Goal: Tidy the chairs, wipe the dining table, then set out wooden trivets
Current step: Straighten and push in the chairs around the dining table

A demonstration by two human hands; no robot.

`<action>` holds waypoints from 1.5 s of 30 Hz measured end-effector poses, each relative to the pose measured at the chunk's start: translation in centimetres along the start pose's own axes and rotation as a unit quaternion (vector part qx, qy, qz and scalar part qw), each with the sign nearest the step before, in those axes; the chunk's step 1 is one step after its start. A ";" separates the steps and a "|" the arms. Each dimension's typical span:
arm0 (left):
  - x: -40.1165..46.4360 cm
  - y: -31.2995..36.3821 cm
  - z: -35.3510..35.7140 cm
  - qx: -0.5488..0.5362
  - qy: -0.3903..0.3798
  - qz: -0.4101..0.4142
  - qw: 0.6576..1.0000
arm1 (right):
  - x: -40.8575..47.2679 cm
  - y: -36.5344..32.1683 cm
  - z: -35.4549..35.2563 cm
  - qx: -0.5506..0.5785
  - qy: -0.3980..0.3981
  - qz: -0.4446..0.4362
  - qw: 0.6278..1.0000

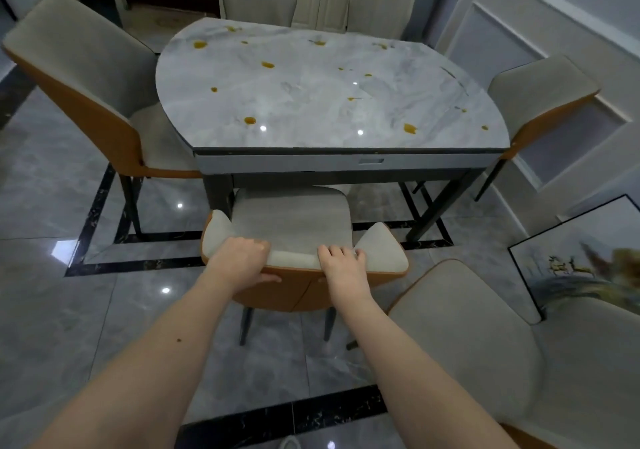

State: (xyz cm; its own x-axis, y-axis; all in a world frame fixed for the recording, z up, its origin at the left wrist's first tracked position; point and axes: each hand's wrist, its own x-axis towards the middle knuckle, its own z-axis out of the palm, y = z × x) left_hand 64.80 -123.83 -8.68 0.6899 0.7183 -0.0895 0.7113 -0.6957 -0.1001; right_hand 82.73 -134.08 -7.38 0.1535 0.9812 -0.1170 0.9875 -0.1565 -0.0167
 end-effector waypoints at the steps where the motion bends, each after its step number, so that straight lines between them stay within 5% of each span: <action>1: 0.9 -0.2 0.1 0.004 0.001 -0.005 1.000 | 0.9 0.3 0.0 -0.001 0.004 -0.004 1.000; 13: 1.4 1.7 -2.2 -0.036 -0.008 -0.161 0.986 | 3.6 0.8 -2.0 0.024 -0.046 -0.015 0.999; 25: -4.4 9.1 -6.4 -0.093 0.015 -0.012 0.995 | -9.8 1.8 -4.1 0.041 0.048 0.079 0.995; 36: -8.0 31.0 -12.1 -0.093 -0.020 0.214 0.972 | -29.9 14.6 -5.4 0.043 0.026 0.246 0.968; 45: -10.2 52.2 -13.7 -0.150 -0.043 0.245 0.957 | -46.2 28.9 -5.1 0.036 0.015 0.310 0.950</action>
State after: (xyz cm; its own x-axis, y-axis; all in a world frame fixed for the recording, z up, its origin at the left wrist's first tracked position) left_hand 96.75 -167.56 0.60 0.9465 0.2935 -0.1345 0.3197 -0.9103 0.2630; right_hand 104.35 -183.41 2.63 0.7071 0.7004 -0.0973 0.7021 -0.7117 -0.0214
